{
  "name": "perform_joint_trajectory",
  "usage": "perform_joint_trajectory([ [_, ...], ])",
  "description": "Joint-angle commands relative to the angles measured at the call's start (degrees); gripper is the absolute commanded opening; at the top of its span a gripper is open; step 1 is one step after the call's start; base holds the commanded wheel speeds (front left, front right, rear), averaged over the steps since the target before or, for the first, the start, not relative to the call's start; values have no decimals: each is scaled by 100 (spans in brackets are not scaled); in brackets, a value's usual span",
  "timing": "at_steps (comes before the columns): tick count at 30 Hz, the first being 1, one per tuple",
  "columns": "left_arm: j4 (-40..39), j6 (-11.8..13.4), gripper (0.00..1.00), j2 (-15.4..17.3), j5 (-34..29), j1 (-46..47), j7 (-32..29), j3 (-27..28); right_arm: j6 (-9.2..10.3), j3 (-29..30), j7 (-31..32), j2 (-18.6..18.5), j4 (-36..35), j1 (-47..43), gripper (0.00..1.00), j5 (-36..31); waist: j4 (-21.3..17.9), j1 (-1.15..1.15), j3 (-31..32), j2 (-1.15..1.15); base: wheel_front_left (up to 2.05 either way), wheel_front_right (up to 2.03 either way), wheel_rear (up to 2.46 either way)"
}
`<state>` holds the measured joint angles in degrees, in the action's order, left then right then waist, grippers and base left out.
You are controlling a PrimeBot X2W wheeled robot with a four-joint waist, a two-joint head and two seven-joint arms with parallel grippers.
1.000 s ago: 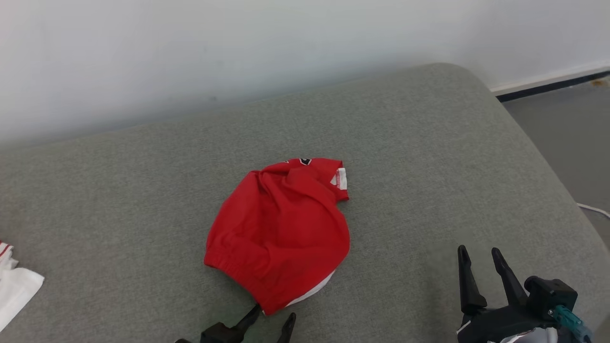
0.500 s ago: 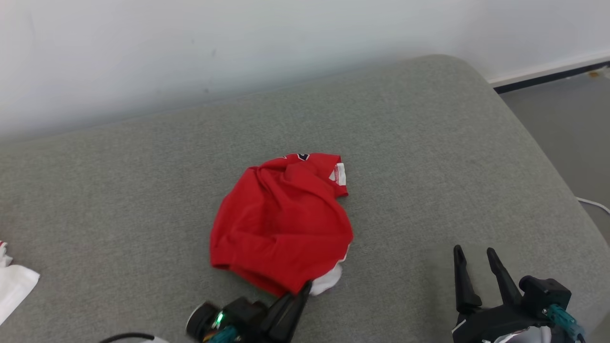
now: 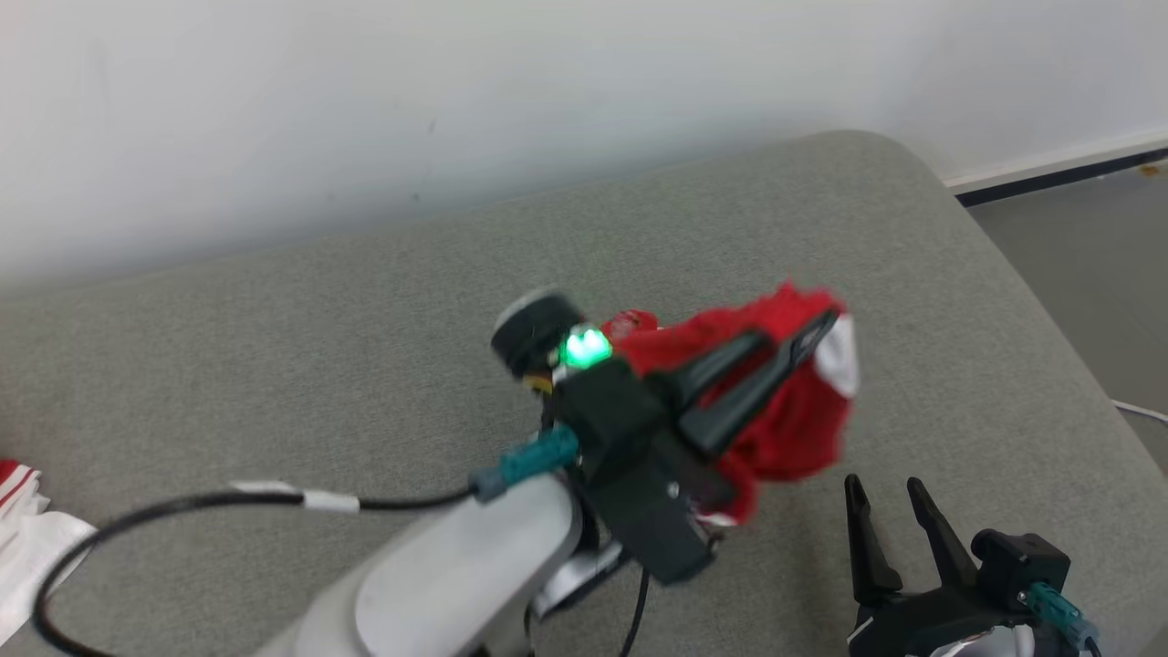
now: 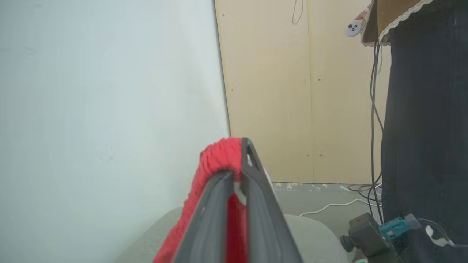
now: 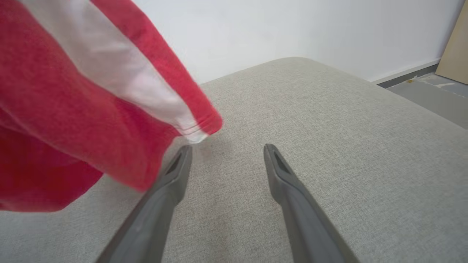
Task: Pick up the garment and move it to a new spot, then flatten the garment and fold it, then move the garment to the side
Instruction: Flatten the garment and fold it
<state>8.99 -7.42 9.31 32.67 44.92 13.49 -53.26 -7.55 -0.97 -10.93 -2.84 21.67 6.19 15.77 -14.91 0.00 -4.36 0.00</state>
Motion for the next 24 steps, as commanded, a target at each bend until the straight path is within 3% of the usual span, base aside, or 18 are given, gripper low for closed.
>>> perform_joint_trajectory([
  [1, 1, -2, 0, -6, 82, 127, 31, 47, 11, -13, -11, -7, 18, 36, 100, 56, -60, 0, 15, 0, 0, 0, 0],
  [5, -78, -1, 0, -141, 285, 533, 114, 292, 11, -2, -75, -8, 91, 57, 100, 80, -135, 0, -17, 0, 0, 0, 0],
  [9, 161, 167, 0, -42, 482, 284, 80, 533, 11, 43, -125, -6, 131, 61, 100, 77, -104, 0, -86, 0, 0, 0, 0],
  [18, 1069, 676, 0, 780, 1359, -1327, -639, 752, 11, 128, -137, -6, 106, 78, 100, 1, 232, 0, -221, 0, 0, 0, 0],
  [24, 1206, 828, 0, 1251, 1656, -1955, -620, 980, 11, 96, -86, -6, 51, 79, 100, -27, 523, 0, -223, 0, 0, 0, 0],
])
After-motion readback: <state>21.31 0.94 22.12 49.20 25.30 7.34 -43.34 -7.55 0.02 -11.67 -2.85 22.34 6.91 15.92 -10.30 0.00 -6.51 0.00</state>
